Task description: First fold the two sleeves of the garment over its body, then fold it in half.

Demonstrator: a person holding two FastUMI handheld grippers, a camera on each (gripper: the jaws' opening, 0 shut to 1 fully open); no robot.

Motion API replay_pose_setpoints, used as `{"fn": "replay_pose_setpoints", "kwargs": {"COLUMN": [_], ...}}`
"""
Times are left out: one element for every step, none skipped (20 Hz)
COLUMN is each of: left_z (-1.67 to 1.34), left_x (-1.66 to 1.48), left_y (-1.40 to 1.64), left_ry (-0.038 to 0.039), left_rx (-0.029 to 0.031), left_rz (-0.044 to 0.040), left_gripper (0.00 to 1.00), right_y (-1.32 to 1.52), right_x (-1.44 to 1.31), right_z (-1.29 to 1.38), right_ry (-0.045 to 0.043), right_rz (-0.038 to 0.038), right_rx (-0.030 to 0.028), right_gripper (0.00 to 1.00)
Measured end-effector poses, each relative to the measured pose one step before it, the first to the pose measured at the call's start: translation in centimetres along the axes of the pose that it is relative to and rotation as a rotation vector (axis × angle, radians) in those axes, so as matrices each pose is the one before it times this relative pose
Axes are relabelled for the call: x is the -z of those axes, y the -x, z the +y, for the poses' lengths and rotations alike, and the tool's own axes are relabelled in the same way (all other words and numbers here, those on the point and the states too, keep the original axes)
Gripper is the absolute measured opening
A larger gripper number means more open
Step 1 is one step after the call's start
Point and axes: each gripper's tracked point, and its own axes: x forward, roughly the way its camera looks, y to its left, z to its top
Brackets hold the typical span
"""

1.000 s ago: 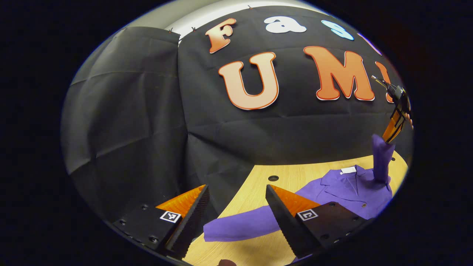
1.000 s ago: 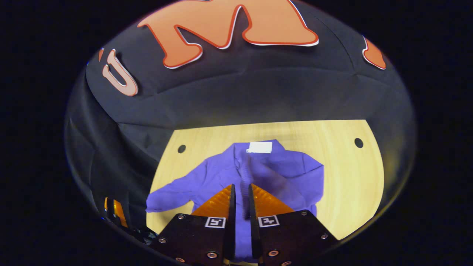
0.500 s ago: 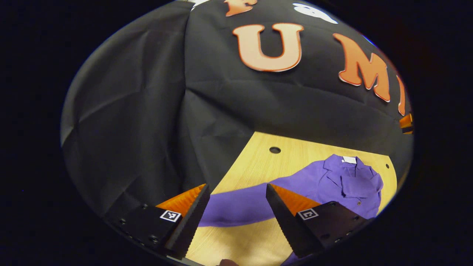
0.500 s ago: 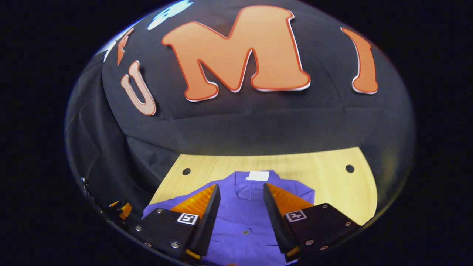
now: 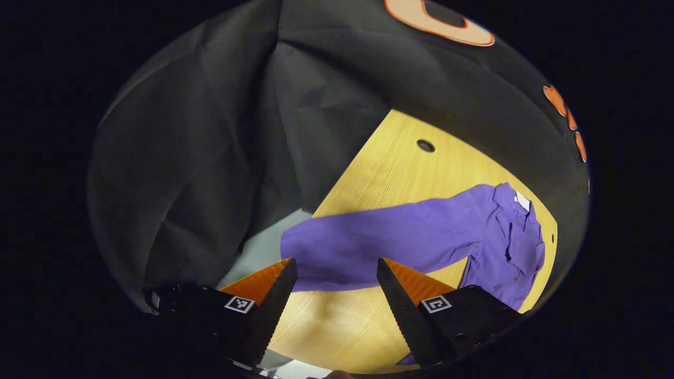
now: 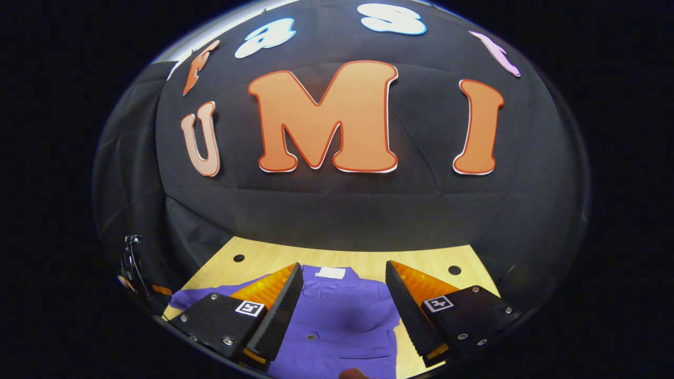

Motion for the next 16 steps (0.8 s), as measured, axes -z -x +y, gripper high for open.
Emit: {"fn": "replay_pose_setpoints", "kwargs": {"left_z": [0.394, 0.263, 0.500, 0.375, 0.469, 0.552, 0.046, -0.104, 0.315, 0.271, 0.119, 0.161, 0.255, -0.099, 0.337, 0.240], "left_x": [0.265, 0.277, 0.343, 0.344, 0.051, 0.232, 0.012, 0.595, 0.114, 0.301, -0.163, 0.125, 0.050, 0.029, 0.151, -0.138], "left_y": [-0.789, -0.726, -0.795, -0.627, -0.599, -0.584, -0.696, -0.474, -0.692, -0.659, -0.502, -0.479, -0.386, -0.319, 0.078, -0.149], "left_ry": [0.02172, 0.02017, 0.01552, 0.01416, 0.00936, 0.00031, 0.00588, -0.00010, 0.00554, 0.00459, 0.00927, 0.00134, 0.00546, 0.01315, 0.00439, -0.00164], "left_rx": [0.00838, 0.01079, 0.00194, -0.00457, -0.00521, -0.00531, 0.00104, 0.00500, -0.00177, -0.00567, -0.00718, 0.00007, -0.00781, -0.00024, -0.02315, -0.01022], "left_rz": [0.03854, 0.03424, 0.03411, 0.03092, 0.02149, 0.02322, 0.01242, 0.03068, 0.01958, 0.02295, 0.00961, 0.01402, 0.00640, 0.00734, 0.02481, 0.00181], "left_gripper": [0.99, 0.99, 0.99, 0.99, 0.98, 0.99, 0.98, 0.98, 0.98, 0.98, 0.98, 0.98, 0.97, 0.98, 0.97, 0.97], "right_y": [0.529, 0.485, 0.777, 0.390, 0.462, 0.328, 0.428, 0.320, 0.376, 0.231, 0.173, 0.187, 0.184, 0.143, 0.023, 0.101], "right_x": [0.081, 0.205, 0.288, 0.263, 0.247, 0.130, 0.279, 0.219, 0.090, 0.105, 0.336, 0.153, 0.179, -0.061, 0.206, 0.068], "right_z": [-0.140, 0.089, -0.263, -0.117, -0.224, -0.305, -0.176, -0.049, -0.009, 0.124, 0.029, 0.275, 0.030, 0.181, 0.038, 0.064], "right_ry": [0.00189, -0.00554, -0.00648, -0.00210, 0.00312, 0.00991, 0.01275, 0.01447, 0.01292, 0.00963, 0.00606, 0.00174, 0.00283, 0.00268, 0.00387, 0.00064], "right_rz": [-0.01613, -0.00901, -0.00947, -0.00316, -0.00440, -0.00742, -0.00364, -0.00310, -0.00378, -0.00096, 0.00517, 0.00420, 0.00463, -0.00097, 0.00383, 0.00360], "right_rx": [-0.00097, -0.00399, -0.00383, 0.00487, 0.00675, 0.01169, 0.01188, 0.00794, 0.00713, 0.00276, 0.00467, -0.00433, 0.00338, -0.00289, 0.00158, -0.00512], "right_gripper": [0.94, 0.95, 0.95, 0.95, 0.95, 0.95, 0.95, 0.95, 0.95, 0.95, 0.95, 0.95, 0.95, 0.95, 0.95, 0.95]}}
